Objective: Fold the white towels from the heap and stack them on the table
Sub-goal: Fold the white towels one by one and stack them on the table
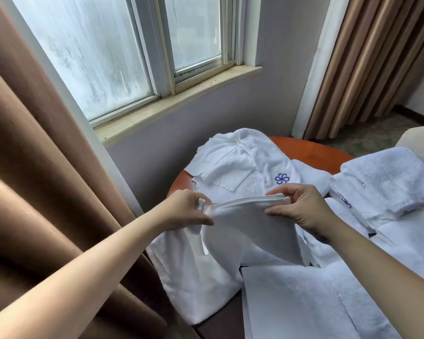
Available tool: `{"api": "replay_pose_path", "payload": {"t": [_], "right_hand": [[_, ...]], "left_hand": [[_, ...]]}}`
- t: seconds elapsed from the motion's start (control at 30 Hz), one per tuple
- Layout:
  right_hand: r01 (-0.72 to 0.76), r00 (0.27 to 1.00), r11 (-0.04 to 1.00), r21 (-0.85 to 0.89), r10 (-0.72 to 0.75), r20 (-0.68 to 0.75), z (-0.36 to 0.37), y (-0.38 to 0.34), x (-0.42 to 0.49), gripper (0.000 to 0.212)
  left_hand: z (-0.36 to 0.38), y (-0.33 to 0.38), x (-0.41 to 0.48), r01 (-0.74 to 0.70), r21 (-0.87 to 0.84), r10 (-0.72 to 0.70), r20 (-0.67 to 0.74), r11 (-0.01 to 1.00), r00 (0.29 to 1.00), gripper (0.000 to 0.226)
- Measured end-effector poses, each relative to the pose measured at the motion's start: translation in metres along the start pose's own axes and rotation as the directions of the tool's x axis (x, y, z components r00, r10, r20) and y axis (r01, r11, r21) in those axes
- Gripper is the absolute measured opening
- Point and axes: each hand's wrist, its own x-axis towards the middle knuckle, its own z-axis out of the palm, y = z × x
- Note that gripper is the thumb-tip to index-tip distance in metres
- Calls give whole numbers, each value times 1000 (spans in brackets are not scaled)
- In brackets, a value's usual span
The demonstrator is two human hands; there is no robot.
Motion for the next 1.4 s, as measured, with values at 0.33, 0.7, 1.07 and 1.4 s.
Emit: {"api": "replay_pose_path", "payload": {"t": [0.33,0.7,1.07,1.4], "right_hand": [[135,991,986,-97,-133,26,21,-21,-6,42],[151,985,989,-11,-149,89,23,-21,-11,10],[37,997,997,72,-42,69,21,-26,-13,21],[90,995,983,-160,-96,-29,33,-26,-12,26]], "left_hand": [[22,51,-14,-468,71,463,-334,881,821,38],[22,50,-11,-473,-119,410,-349,873,843,18],[24,39,-10,-428,-281,319,-361,859,876,21],[29,48,-4,-375,-229,246,-445,898,861,24]]}}
